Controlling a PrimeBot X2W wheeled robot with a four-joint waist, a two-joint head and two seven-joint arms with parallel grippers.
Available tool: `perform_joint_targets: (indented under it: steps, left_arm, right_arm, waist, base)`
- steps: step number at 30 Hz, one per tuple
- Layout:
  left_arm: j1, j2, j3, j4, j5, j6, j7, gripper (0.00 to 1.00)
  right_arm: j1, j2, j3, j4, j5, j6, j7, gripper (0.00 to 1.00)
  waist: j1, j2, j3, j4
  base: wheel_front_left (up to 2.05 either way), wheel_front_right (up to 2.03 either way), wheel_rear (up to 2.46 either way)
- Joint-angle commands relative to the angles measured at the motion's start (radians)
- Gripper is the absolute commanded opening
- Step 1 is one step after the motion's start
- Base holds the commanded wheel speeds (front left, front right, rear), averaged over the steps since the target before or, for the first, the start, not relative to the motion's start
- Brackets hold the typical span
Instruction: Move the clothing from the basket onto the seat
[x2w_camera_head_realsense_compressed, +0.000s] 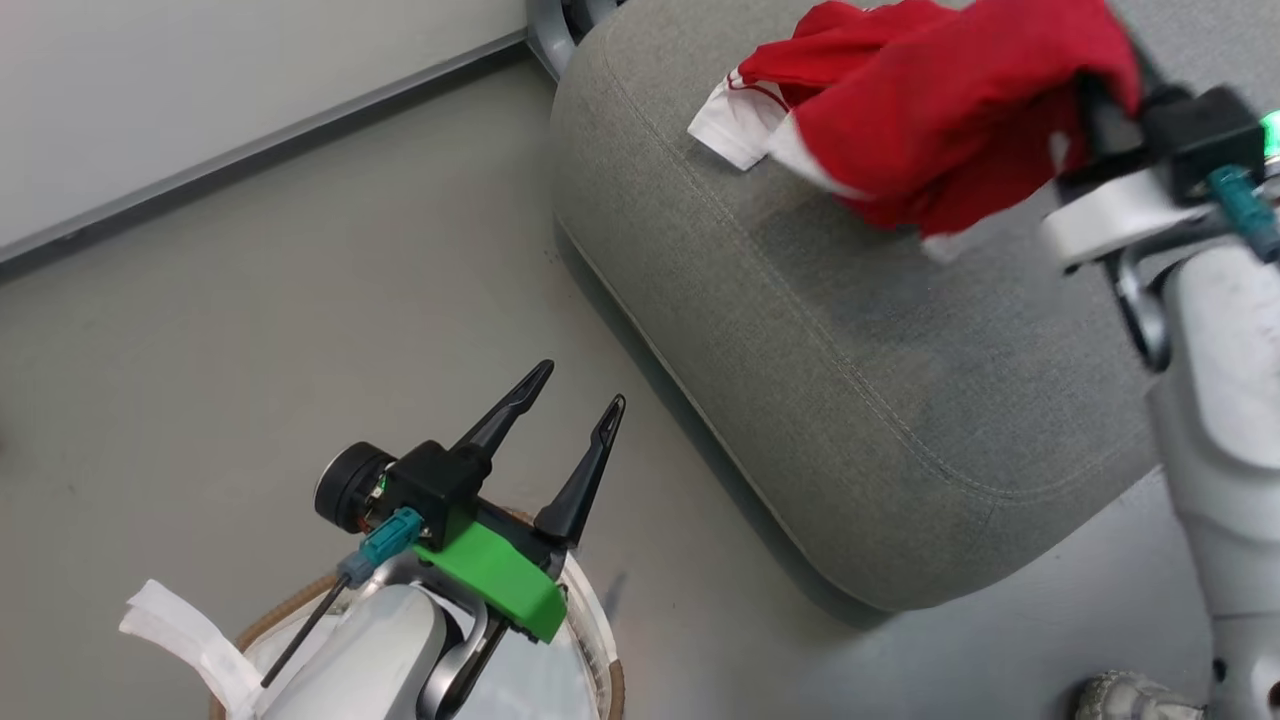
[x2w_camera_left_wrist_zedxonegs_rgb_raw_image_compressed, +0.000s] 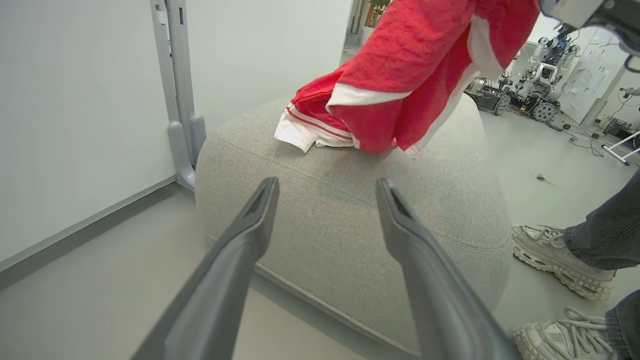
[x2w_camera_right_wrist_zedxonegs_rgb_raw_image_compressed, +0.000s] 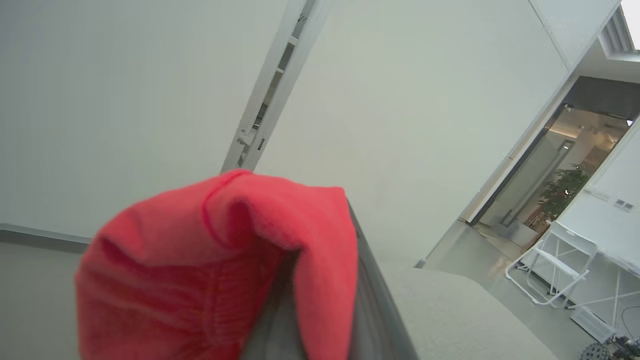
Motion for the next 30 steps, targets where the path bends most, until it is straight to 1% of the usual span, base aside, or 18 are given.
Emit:
perform_joint_targets:
  steps: [1,5,7,11,15,19,23,27,30]
  left_arm:
    - [-0.001,0.021,-0.002,-0.003,-0.008,0.001,0.0,1.0]
    - [-0.014,0.047,-0.009,-0.02,-0.016,0.001,0.0,1.0]
    - [-0.026,0.059,-0.015,-0.029,-0.018,0.001,0.0,1.0]
    - [-0.05,0.085,-0.033,-0.045,-0.025,0.001,0.0,1.0]
    - [-0.081,0.115,-0.046,-0.064,-0.039,0.001,0.0,1.0]
    - [-0.104,0.143,-0.052,-0.078,-0.053,0.001,0.0,1.0]
    - [-0.117,0.165,-0.051,-0.082,-0.066,0.001,0.0,1.0]
    - [-0.129,0.173,-0.05,-0.086,-0.077,0.001,0.0,1.0]
    - [-0.126,0.172,-0.038,-0.09,-0.083,0.001,0.0,1.0]
  right_arm:
    - [-0.048,-0.021,-0.039,-0.018,-0.022,-0.001,0.014,0.0]
    - [-0.141,-0.075,-0.149,-0.084,-0.093,-0.001,0.091,0.0]
    - [-0.172,-0.089,-0.203,-0.125,-0.129,-0.001,0.136,0.0]
    - [-0.21,-0.109,-0.297,-0.192,-0.189,-0.002,0.221,0.0]
    - [-0.232,-0.108,-0.387,-0.229,-0.253,-0.001,0.294,0.0]
    - [-0.227,-0.08,-0.463,-0.229,-0.283,-0.001,0.325,0.0]
    - [-0.182,-0.026,-0.543,-0.21,-0.323,-0.002,0.314,0.0]
    - [-0.128,0.033,-0.63,-0.192,-0.359,-0.001,0.284,0.0]
    - [-0.079,0.075,-0.702,-0.171,-0.377,-0.002,0.24,0.0]
  waist:
    - [0.0,-0.0001,0.071,0.027]
    - [0.0,-0.0001,0.116,0.062]
    - [0.0,-0.0001,0.142,0.081]
    - [0.0,-0.0001,0.2,0.126]
    - [0.0,-0.0001,0.262,0.174]
    - [0.0,-0.0001,0.321,0.221]
    - [0.0,-0.0001,0.367,0.258]
    - [0.0,-0.0001,0.397,0.29]
    - [0.0,-0.0001,0.406,0.302]
  base:
    - [0.0,0.0,0.0]
    - [0.0,0.0,0.0]
    - [0.0,0.0,0.0]
    - [0.0,0.0,0.0]
    - [0.0,0.0,0.0]
    - [0.0,0.0,0.0]
    - [0.0,0.0,0.0]
    - [0.0,0.0,0.0]
    - [0.0,0.0,0.0]
